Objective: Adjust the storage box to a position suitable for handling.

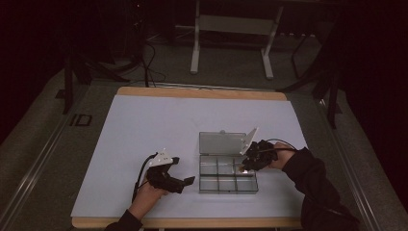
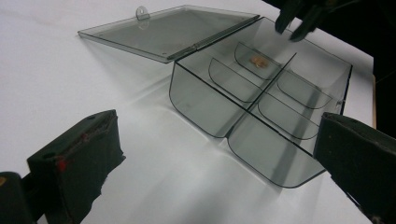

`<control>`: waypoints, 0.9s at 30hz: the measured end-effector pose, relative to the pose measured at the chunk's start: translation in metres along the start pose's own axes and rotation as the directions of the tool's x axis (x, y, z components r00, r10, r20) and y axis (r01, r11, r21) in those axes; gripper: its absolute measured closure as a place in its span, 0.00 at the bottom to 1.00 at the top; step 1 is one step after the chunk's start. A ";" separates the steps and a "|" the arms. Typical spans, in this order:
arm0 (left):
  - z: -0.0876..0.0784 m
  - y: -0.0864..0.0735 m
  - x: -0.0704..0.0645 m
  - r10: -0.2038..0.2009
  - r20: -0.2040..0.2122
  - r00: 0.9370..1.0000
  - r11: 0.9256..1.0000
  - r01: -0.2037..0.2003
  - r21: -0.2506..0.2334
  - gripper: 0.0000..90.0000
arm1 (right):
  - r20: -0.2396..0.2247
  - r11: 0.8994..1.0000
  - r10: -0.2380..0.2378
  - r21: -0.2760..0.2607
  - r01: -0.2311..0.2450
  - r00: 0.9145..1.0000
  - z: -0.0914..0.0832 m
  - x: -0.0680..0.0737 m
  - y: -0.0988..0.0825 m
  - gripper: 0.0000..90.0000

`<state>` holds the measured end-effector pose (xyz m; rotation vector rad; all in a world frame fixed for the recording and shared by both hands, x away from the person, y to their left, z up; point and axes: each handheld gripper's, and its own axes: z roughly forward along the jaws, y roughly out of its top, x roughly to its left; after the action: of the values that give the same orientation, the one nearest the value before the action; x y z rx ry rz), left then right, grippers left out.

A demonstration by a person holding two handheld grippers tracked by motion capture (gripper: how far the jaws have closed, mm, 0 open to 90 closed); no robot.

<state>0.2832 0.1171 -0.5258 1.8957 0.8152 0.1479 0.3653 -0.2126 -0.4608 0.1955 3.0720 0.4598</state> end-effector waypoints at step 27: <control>-0.001 0.008 0.001 -0.014 -0.005 1.000 1.000 0.015 0.023 0.01 | 0.120 0.904 0.306 -0.347 -0.249 0.944 -0.023 0.005 -0.054 0.17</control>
<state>0.2870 0.1161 -0.5193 1.9112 0.8369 0.1347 0.3532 -0.2695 -0.4545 0.6322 2.7514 0.9049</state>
